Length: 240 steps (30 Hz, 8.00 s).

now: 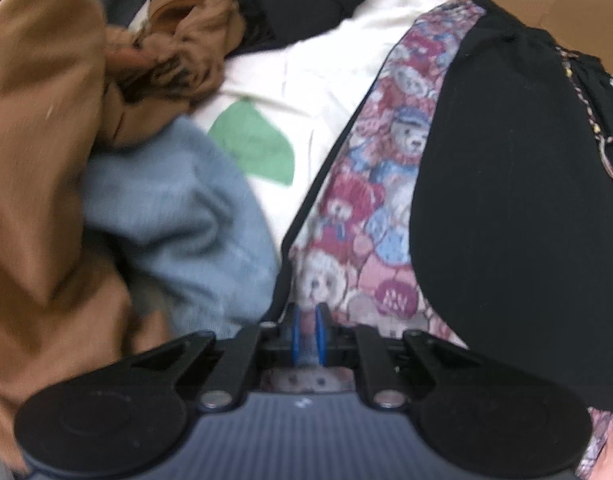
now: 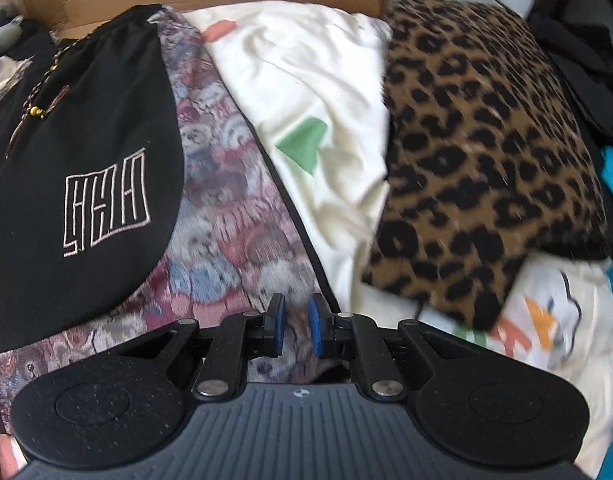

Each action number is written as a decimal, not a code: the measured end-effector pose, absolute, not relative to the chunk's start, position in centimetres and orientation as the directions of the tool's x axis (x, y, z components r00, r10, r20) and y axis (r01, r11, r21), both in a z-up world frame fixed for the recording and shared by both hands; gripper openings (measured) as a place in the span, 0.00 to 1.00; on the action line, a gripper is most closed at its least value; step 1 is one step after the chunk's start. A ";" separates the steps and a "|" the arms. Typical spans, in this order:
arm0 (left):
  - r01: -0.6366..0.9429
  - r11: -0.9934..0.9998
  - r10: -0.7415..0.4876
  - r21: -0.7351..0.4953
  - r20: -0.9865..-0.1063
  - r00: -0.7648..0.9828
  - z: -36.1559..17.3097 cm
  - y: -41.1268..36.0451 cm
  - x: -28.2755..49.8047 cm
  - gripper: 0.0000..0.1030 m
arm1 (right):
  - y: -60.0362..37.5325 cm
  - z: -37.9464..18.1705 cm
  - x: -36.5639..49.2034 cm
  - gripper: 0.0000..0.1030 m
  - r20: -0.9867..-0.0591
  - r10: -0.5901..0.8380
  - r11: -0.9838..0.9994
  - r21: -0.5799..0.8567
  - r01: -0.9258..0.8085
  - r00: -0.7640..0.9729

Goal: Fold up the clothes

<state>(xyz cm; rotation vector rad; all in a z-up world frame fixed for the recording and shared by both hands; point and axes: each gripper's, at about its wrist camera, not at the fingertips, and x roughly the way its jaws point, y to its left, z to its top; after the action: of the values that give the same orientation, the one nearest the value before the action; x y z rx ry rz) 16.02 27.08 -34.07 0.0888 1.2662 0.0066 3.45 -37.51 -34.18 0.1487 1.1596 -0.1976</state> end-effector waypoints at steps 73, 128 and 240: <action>0.322 0.945 -0.041 0.058 -0.956 0.291 -32.2 29.7 13.9 0.13 | -26.8 -26.6 1.3 0.20 -0.917 0.167 0.984 0.179 -0.001 0.361; 0.436 0.871 -0.301 -0.225 -0.947 0.112 -21.4 5.1 13.5 0.09 | -18.2 -22.9 6.9 0.31 -0.673 0.559 0.829 0.470 -0.303 0.484; 0.254 0.844 -0.462 -0.472 -0.881 -0.099 -36.4 7.7 10.1 0.50 | -28.4 -29.2 3.4 0.28 -0.879 0.020 0.995 -0.027 -0.093 0.477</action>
<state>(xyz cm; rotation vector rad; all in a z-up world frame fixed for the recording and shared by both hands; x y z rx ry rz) 10.09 7.72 -36.35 -0.1704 1.5593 -0.6059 3.37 -28.38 -29.25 -0.0745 1.0714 0.0691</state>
